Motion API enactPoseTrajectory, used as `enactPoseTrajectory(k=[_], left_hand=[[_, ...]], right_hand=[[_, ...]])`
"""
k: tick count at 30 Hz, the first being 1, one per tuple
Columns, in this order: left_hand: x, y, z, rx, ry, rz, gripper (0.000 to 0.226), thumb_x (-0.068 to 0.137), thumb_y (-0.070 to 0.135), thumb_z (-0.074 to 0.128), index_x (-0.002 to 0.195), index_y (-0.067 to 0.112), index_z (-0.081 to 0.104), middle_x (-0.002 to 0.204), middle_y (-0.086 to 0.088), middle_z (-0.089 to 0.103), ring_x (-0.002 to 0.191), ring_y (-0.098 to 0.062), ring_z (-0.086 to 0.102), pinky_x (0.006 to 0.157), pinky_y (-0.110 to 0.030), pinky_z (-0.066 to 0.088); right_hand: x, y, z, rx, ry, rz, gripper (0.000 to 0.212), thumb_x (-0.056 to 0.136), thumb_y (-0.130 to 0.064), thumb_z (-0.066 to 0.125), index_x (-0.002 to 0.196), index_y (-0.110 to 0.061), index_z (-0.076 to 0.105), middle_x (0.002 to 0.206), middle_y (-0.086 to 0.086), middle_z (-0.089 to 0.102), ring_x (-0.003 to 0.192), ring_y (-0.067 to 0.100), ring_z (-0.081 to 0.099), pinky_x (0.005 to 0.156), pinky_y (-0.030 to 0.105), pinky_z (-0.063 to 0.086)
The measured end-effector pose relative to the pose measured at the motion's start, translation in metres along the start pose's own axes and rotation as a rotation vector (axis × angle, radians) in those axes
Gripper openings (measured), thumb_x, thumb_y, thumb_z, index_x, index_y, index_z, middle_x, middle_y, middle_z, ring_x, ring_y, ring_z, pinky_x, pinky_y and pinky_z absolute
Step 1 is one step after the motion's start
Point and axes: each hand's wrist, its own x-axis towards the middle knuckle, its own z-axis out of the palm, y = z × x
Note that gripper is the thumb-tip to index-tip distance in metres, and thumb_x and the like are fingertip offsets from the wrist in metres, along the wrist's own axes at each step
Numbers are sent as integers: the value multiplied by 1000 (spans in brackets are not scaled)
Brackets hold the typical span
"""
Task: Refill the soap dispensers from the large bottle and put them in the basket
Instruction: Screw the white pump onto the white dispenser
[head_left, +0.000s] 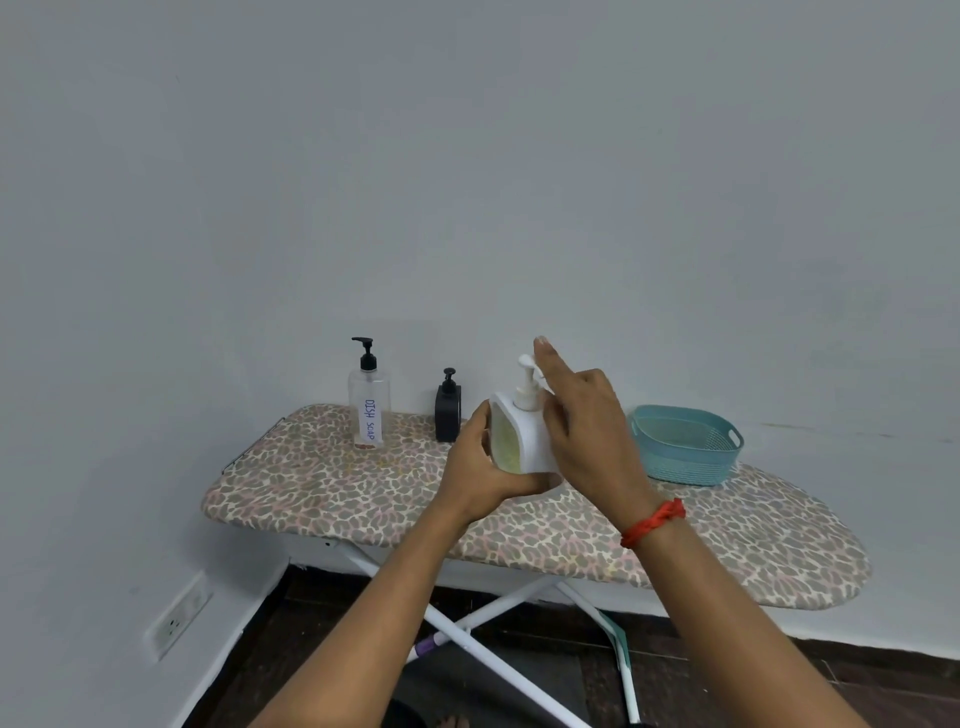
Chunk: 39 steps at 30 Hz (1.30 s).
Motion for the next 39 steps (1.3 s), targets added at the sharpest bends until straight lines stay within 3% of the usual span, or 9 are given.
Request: enactPoseTrajectory(k=[5, 9, 16, 22, 25, 28, 33, 36, 39], left_hand=[[3, -18, -2, 1, -32, -51, 91, 52, 35, 101, 123, 59, 50, 128, 19, 65, 117, -1, 63, 96, -25, 55], [10, -53, -6, 3, -75, -162, 106, 49, 39, 101, 136, 46, 41, 139, 17, 55, 126, -1, 55, 99, -26, 50], [31, -134, 1, 61, -188, -350, 122, 44, 42, 100, 147, 30, 36, 143, 10, 53, 132, -14, 54, 108, -42, 50], [70, -198, 10, 57, -219, -417, 118, 45, 38, 101, 145, 34, 38, 141, 7, 57, 131, -15, 57, 112, -49, 48], [81, -210, 7, 38, -225, -417, 104, 56, 15, 100, 139, 41, 42, 139, 12, 58, 130, -8, 57, 105, -29, 52], [78, -226, 4, -8, -155, -438, 99, 70, -10, 89, 151, 23, 43, 137, 10, 61, 124, -6, 61, 94, -18, 55], [66, -236, 17, 17, 34, -460, 79, 72, -7, 87, 144, 3, 55, 132, -7, 67, 107, -2, 69, 90, -17, 57], [89, -237, 29, 41, 87, -468, 74, 75, -8, 85, 142, -2, 56, 131, -11, 66, 114, -19, 67, 86, -14, 56], [124, -245, 42, 82, 121, -473, 68, 80, -5, 83, 142, -4, 55, 137, -18, 65, 124, -29, 65, 98, -27, 55]], right_hand=[[-2, 28, -3, 110, 8, 102, 52, 105, -19, 49, 154, -33, 39, 100, -11, 65, 91, 11, 48, 74, 18, 40], [-11, 89, 18, 164, -5, 331, 32, 101, -23, 59, 133, -21, 63, 113, -2, 71, 85, -4, 59, 71, 7, 41], [-50, 192, 110, 36, -368, 635, 21, 96, -18, 64, 115, -13, 72, 103, 7, 73, 75, 9, 60, 63, 12, 40], [-42, 237, 157, -10, -325, 690, 18, 93, -16, 65, 108, -13, 75, 106, 5, 75, 95, 19, 67, 89, 30, 52], [-39, 256, 163, -34, -317, 696, 16, 92, -17, 64, 104, -15, 74, 102, 3, 74, 91, 18, 66, 86, 31, 53], [-52, 265, 169, -20, -273, 648, 15, 92, -19, 67, 105, -16, 73, 100, -5, 67, 86, 13, 61, 81, 26, 48], [-63, 269, 177, -64, -227, 534, 13, 91, -26, 67, 102, -20, 71, 94, -8, 60, 84, 11, 57, 81, 28, 47], [-62, 272, 177, -41, -226, 535, 13, 90, -25, 68, 101, -20, 72, 92, -9, 58, 83, 11, 57, 82, 30, 49], [-63, 274, 179, -30, -222, 534, 12, 89, -25, 67, 99, -21, 71, 89, -9, 58, 82, 11, 56, 82, 33, 50]])
